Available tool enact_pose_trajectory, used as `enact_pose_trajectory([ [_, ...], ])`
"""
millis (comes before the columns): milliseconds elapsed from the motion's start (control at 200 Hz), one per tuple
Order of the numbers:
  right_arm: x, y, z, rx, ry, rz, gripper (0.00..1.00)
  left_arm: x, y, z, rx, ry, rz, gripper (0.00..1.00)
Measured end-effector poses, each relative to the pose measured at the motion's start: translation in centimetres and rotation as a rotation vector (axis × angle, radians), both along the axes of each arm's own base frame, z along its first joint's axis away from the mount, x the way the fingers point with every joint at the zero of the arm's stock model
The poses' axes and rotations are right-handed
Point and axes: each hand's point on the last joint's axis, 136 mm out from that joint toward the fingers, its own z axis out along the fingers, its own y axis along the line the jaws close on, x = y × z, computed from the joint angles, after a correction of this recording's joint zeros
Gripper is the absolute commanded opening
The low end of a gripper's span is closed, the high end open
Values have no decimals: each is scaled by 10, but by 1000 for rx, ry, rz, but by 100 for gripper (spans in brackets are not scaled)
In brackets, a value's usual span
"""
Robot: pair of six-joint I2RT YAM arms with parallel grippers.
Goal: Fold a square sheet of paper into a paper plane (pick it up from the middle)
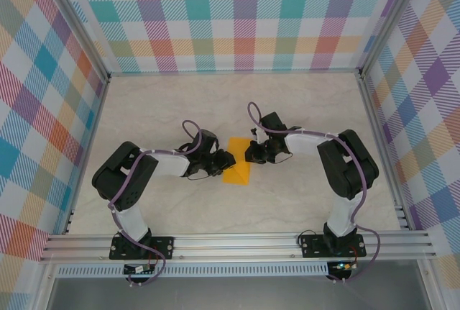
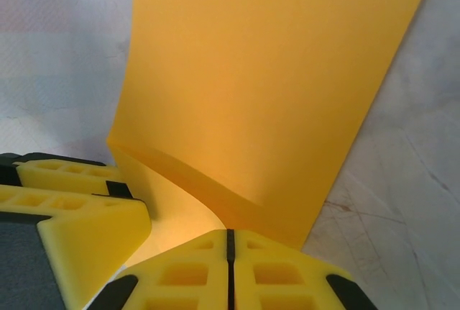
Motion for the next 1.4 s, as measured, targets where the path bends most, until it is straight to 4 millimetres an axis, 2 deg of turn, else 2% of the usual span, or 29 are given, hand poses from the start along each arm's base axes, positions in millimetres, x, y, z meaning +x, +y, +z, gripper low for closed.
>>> enact_pose_trajectory([
  [185, 0, 0, 1, 1, -3, 0, 9, 1, -1, -1, -3, -4, 0, 15],
  [270, 0, 0, 1, 0, -2, -2, 13, 3, -2, -1, -8, -10, -1, 11],
  [350, 1, -1, 2, -3, -1, -11, 26, 5, -3, 1, -10, -14, -2, 7],
  [455, 0, -6, 9, -19, -17, -32, 52, 6, -4, 2, -7, -22, -8, 4],
  [625, 6, -25, 44, -58, -125, -102, 77, 7, -1, 9, 58, -42, -40, 2],
  [705, 10, -37, 61, -86, -189, -156, 85, 9, 3, 21, 122, -72, -64, 1],
  [845, 16, -65, 81, -157, -284, -252, 100, 18, 5, 60, 268, -168, -121, 0],
  [940, 15, -82, 85, -210, -321, -292, 100, 23, 10, 86, 387, -234, -147, 0],
  [1100, 15, -106, 92, -282, -356, -356, 100, 25, 28, 114, 615, -310, -167, 0],
  [1210, 13, -117, 99, -302, -361, -406, 100, 25, 45, 132, 777, -357, -156, 0],
  [1400, 3, -132, 109, -315, -353, -479, 100, 32, 70, 176, 1061, -472, -88, 0],
])
